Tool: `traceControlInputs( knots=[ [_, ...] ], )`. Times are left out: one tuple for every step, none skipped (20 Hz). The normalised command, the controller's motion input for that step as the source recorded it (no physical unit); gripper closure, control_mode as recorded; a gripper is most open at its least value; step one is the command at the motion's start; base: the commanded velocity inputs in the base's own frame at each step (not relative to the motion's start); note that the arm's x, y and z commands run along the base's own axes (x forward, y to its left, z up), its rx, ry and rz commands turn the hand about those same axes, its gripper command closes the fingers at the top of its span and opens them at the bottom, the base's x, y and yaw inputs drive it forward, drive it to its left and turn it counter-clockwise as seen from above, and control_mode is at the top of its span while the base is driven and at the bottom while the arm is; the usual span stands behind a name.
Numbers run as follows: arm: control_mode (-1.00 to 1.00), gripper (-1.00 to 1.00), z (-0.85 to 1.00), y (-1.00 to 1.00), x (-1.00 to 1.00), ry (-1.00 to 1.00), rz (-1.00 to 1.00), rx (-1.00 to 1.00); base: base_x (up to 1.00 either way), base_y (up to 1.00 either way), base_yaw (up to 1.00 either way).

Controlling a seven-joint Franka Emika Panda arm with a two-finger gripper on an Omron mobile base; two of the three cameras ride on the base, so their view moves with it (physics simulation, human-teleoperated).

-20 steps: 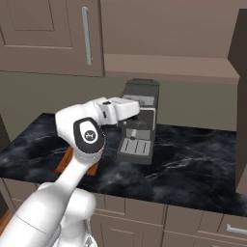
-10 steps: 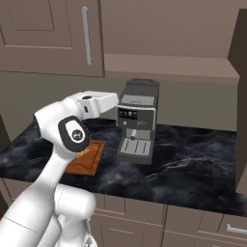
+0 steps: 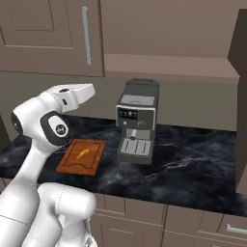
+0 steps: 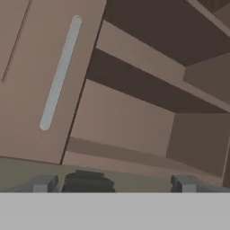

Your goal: Open the cabinet, retrieve the rolling pin, and place it next to the meat on the cutting board to prepare for tenderizing.

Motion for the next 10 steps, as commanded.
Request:
traceControlInputs(
  knots=[
    [-1.00, -1.00, 0.18, 0.79, 0.16, -0.03, 0.16, 0.01, 0.00, 0.00, 0.00],
    [-1.00, -1.00, 0.17, 0.77, 0.17, -0.03, 0.15, 0.01, 0.00, 0.00, 0.00],
    [-1.00, -1.00, 0.17, 0.74, 0.14, -0.04, 0.15, 0.01, 0.00, 0.00, 0.00],
    [-1.00, -1.00, 0.17, 0.70, 0.12, -0.05, 0.15, 0.01, 0.00, 0.00, 0.00],
    [-1.00, -1.00, 0.17, 0.64, 0.11, -0.06, 0.16, 0.02, 0.00, 0.00, 0.00],
    [-1.00, -1.00, 0.18, 0.62, 0.11, -0.08, 0.16, 0.02, 0.00, 0.00, 0.00],
    [-1.00, -1.00, 0.17, 0.56, 0.09, -0.09, 0.16, 0.03, 0.00, 0.00, 0.00],
    [-1.00, -1.00, 0.16, 0.53, 0.06, -0.09, 0.15, 0.03, 0.00, 0.00, 0.00],
    [-1.00, -1.00, 0.14, 0.46, 0.03, -0.07, 0.14, 0.05, 0.00, 0.00, 0.00],
    [-1.00, -1.00, 0.12, 0.40, 0.02, -0.07, 0.14, 0.06, 0.00, 0.00, 0.00]
  ],
)
